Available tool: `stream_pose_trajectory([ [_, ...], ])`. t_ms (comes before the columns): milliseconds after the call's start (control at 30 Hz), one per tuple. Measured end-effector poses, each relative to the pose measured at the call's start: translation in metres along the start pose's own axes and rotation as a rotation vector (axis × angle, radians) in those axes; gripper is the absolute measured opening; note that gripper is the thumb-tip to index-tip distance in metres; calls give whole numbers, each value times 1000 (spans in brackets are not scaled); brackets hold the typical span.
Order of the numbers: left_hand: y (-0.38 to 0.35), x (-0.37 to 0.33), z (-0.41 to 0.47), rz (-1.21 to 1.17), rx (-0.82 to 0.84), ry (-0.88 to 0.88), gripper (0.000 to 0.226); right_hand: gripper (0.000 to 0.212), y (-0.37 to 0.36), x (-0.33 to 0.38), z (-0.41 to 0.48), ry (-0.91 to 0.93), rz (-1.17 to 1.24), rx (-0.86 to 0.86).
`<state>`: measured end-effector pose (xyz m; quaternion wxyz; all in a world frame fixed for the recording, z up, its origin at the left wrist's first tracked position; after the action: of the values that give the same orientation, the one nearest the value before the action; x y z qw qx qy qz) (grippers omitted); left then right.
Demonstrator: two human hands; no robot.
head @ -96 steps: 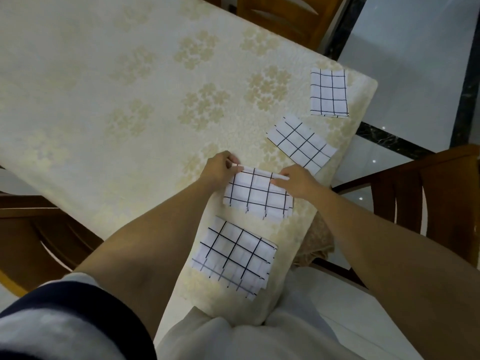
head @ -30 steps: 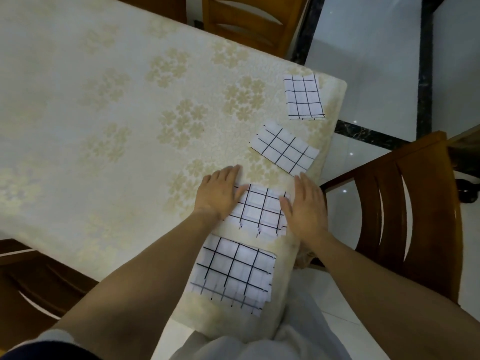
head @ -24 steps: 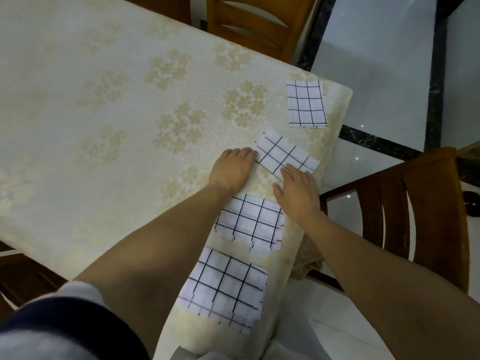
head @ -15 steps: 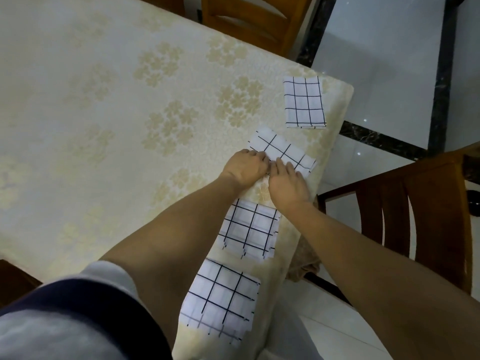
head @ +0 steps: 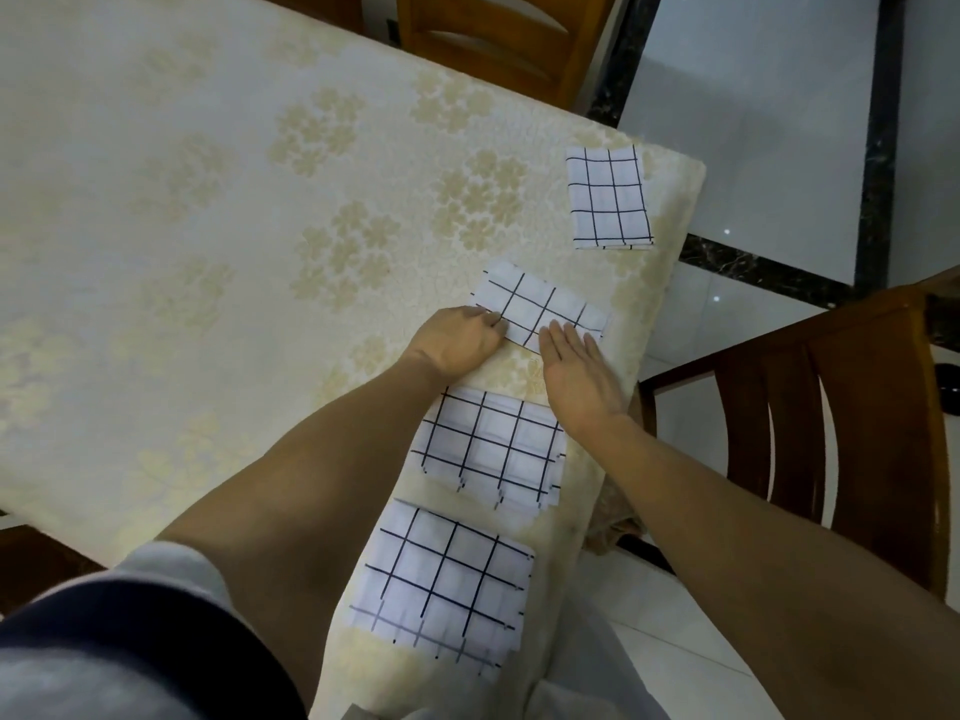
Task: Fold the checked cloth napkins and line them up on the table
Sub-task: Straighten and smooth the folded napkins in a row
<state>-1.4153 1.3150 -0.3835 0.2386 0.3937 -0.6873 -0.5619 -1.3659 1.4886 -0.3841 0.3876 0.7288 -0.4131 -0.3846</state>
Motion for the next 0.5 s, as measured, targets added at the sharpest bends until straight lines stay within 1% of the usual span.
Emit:
stream_pose_trajectory([
  [67, -1, 2, -8, -17, -7, -10, 36, 83, -2, 0, -3, 14, 3, -1],
  [233, -5, 2, -25, 8, 31, 15, 39, 74, -2, 0, -6, 83, 97, -25],
  [367, -4, -1, -24, 26, 60, 28, 40, 72, -6, -2, -9, 71, 114, -19],
  [500, -5, -5, -23, 38, 82, 1, 42, 73, -12, -6, -15, 58, 129, -23],
])
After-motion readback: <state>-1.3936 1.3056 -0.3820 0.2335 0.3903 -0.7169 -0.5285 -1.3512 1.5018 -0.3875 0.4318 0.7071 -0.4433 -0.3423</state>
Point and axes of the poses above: each hand's wrist, its own z-axis towards the middle knuckle, its own y-axis out of the back of the hand, x = y × z, the point moved 2 cm from there along z, towards the middle knuckle, and after that the axes turned 13 degrees about -z, right-handed, at the moved point
